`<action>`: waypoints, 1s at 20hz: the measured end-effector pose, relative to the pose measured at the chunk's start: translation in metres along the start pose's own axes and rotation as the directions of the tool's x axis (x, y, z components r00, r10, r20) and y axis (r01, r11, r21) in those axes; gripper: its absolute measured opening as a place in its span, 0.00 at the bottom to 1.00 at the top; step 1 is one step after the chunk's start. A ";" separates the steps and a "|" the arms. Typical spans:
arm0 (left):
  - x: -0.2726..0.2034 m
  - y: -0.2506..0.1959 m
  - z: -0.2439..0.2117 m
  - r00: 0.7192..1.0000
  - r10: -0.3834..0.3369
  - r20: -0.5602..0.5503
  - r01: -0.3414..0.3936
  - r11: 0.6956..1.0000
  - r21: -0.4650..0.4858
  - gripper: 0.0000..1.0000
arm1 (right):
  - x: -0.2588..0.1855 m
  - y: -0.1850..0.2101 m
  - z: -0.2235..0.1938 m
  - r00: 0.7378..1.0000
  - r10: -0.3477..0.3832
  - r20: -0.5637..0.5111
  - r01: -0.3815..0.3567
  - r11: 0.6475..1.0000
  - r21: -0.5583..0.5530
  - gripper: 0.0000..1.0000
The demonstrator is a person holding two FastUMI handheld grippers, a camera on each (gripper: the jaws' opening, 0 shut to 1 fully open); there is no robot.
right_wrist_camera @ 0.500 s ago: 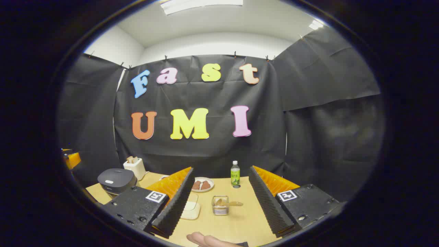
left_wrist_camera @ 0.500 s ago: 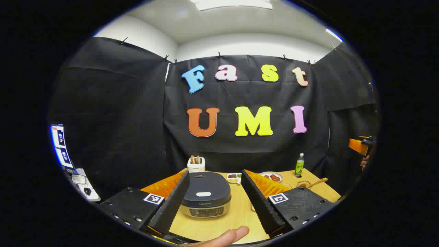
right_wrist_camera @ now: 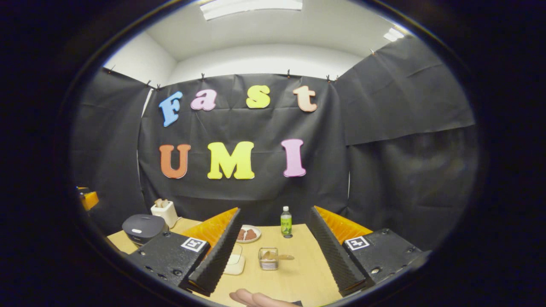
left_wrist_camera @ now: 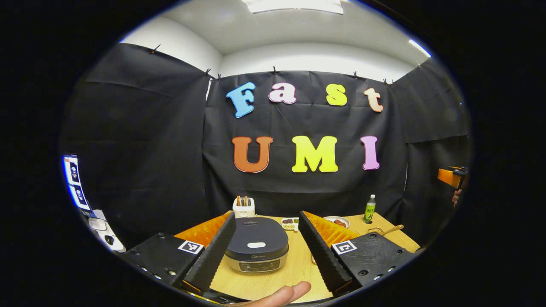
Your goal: Close the left gripper, press the button to open the rice cooker; take a wooden spoon from the chopstick holder with the right hand, scoop a spoonful of rice and pour it into the rice cooker, then put the wooden spoon back into the chopstick holder.
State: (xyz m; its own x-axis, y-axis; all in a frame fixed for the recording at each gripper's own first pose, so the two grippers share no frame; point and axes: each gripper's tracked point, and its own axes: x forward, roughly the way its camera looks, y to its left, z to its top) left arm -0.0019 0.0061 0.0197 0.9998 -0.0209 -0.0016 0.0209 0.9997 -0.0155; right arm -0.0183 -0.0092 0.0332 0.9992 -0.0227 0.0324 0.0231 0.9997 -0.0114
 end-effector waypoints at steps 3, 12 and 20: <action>-0.002 -0.009 -0.005 1.000 -0.009 -0.021 0.009 1.000 -0.009 0.94 | -0.006 -0.006 -0.001 1.000 -0.013 -0.001 0.013 1.000 0.003 1.00; -0.001 -0.023 0.001 1.000 -0.006 0.010 0.006 0.999 0.041 0.94 | -0.018 -0.012 -0.018 0.998 0.025 -0.052 -0.024 0.999 0.031 0.99; 0.030 -0.019 -0.015 0.998 -0.009 -0.067 0.008 1.000 -0.018 0.80 | -0.031 -0.041 -0.012 0.999 -0.019 0.032 0.018 0.999 0.035 0.99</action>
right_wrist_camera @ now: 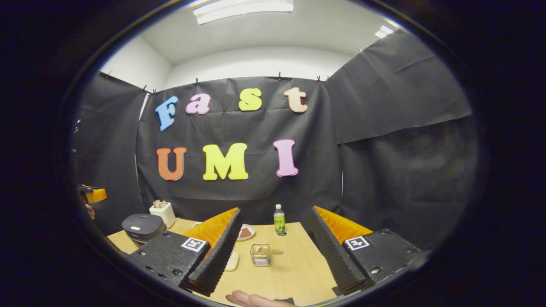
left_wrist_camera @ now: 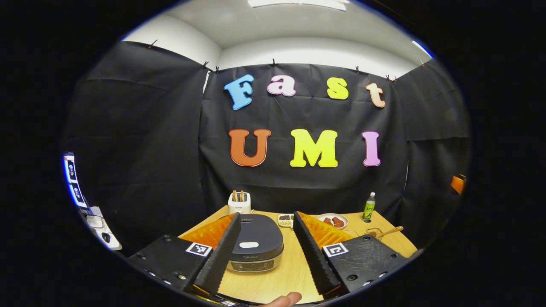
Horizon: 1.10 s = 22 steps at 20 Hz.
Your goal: Close the left gripper, press the button to open the rice cooker; take a wooden spoon from the chopstick holder with the right hand, scoop a spoonful of rice and pour it into the rice cooker, then put the wooden spoon back into the chopstick holder.
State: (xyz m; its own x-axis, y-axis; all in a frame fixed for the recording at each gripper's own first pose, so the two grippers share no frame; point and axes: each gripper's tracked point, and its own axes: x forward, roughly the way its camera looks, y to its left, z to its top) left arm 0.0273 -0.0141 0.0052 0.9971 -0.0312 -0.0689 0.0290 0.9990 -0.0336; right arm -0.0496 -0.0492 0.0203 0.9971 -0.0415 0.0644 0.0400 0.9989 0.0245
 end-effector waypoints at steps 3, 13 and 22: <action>0.019 0.001 -0.008 1.000 -0.001 -0.019 0.002 1.000 0.025 0.57 | -0.008 -0.001 0.004 0.999 0.016 0.037 -0.016 1.000 0.016 1.00; 0.088 0.023 -0.098 0.954 0.065 -0.292 -0.050 0.997 0.060 0.00 | -0.029 -0.004 0.002 0.994 0.048 0.097 -0.050 0.999 0.014 1.00; 0.121 0.044 -0.155 0.890 0.101 -0.445 -0.097 0.995 0.033 0.00 | -0.016 -0.004 -0.025 0.999 0.049 0.017 -0.049 0.999 -0.008 1.00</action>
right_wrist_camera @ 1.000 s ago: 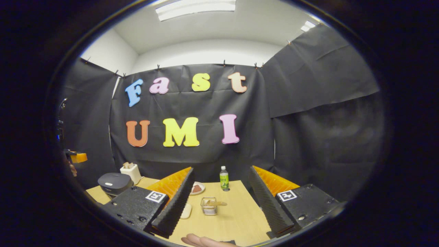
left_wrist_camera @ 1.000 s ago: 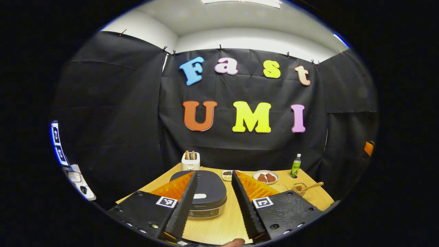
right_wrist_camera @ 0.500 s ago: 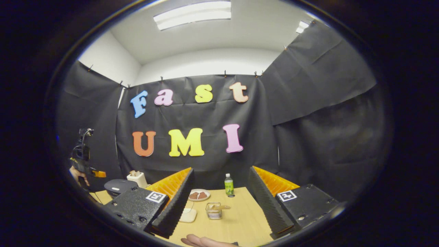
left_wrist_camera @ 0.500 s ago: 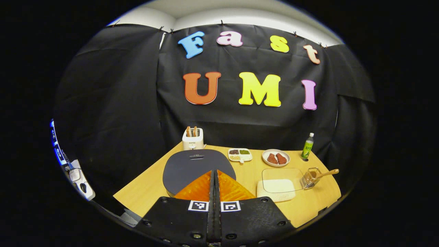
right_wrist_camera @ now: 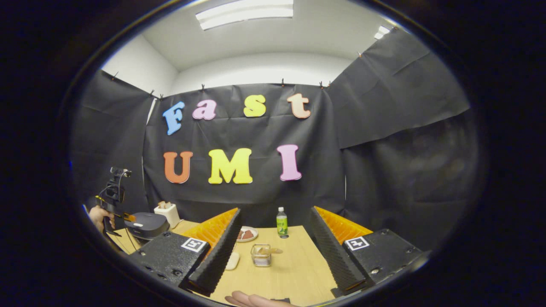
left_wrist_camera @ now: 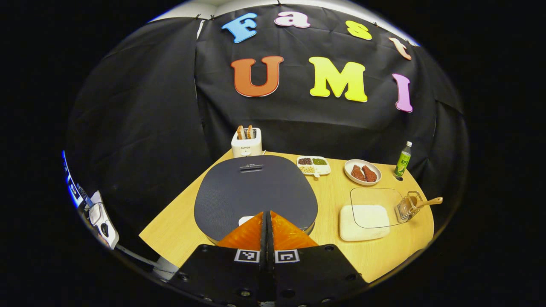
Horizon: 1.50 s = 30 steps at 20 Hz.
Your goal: Close the left gripper, press the button to open the rice cooker; take a wooden spoon from the chopstick holder with the right hand, scoop a spoonful of rice and pour it into the rice cooker, then put the wooden spoon back into the chopstick holder.
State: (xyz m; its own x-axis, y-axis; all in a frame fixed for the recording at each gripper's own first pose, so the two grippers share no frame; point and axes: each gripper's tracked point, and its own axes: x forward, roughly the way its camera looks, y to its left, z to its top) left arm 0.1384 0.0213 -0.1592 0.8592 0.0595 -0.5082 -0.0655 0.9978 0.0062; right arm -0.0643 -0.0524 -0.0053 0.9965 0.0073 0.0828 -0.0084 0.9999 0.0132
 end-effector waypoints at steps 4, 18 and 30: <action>0.021 0.010 -0.020 0.998 -0.022 -0.058 0.020 0.999 -0.038 0.00 | 0.005 0.003 -0.006 1.000 0.014 -0.026 -0.014 1.000 -0.013 1.00; -0.011 0.018 0.045 0.973 -0.018 0.229 -0.011 0.992 0.124 0.14 | 0.015 0.030 -0.020 0.999 0.026 -0.044 -0.027 0.999 -0.038 1.00; -0.132 0.035 0.081 0.923 -0.011 0.386 0.004 1.000 0.018 0.96 | 0.049 0.046 -0.084 0.987 0.048 -0.156 -0.048 0.999 0.006 1.00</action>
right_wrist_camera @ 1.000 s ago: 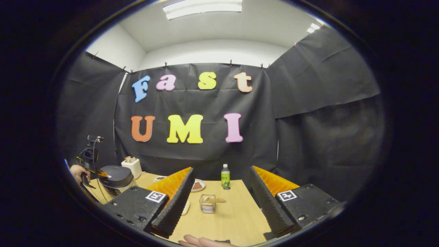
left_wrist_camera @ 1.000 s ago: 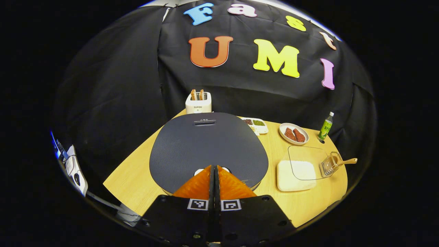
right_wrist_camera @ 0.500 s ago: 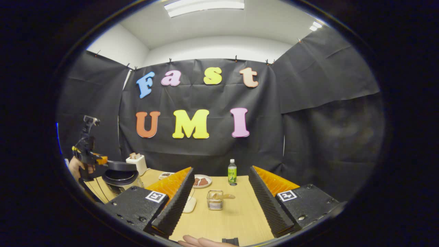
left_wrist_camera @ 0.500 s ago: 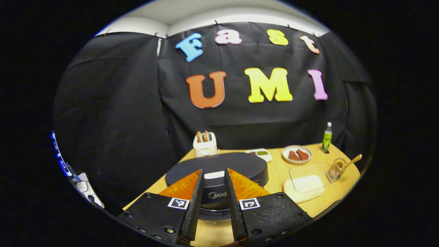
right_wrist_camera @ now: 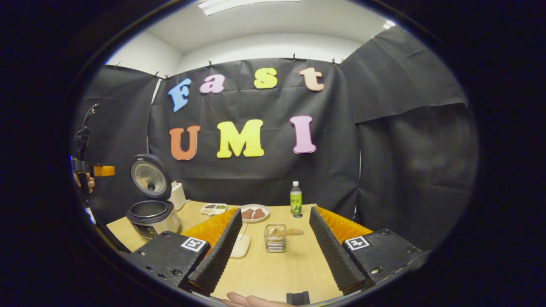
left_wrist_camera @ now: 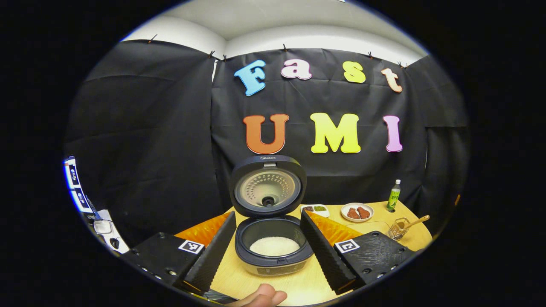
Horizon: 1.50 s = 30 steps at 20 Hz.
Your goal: Close the left gripper, press the button to open the rice cooker; take a wooden spoon from the chopstick holder with the right hand, scoop a spoonful of rice and pour it into the rice cooker, then put the wooden spoon back into the chopstick holder.
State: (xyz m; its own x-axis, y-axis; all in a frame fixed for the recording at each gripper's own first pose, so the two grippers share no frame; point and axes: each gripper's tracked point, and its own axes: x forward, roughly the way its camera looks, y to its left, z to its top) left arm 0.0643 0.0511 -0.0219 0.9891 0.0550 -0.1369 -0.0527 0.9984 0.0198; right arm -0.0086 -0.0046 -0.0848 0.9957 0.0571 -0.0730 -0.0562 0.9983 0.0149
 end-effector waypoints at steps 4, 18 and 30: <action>-0.043 -0.010 -0.016 1.000 -0.029 0.002 0.029 0.999 0.035 0.96 | 0.030 -0.002 -0.029 0.998 0.004 -0.055 -0.002 0.999 0.037 1.00; -0.166 -0.038 -0.026 0.972 -0.138 0.191 0.140 0.990 0.004 0.96 | 0.169 -0.057 -0.158 0.981 -0.049 -0.187 0.082 0.982 0.173 0.96; -0.182 -0.062 -0.041 0.963 -0.198 0.181 0.211 0.976 -0.057 0.97 | 0.240 -0.050 -0.164 0.994 -0.029 -0.101 0.053 0.966 0.252 0.32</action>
State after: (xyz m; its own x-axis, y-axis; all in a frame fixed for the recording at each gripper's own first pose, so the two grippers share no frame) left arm -0.1177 -0.0206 -0.0389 0.9883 -0.1465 0.0435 0.1492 0.9866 -0.0655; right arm 0.2205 -0.0388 -0.2670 0.9843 0.0293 -0.1741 0.0175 0.9650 0.2617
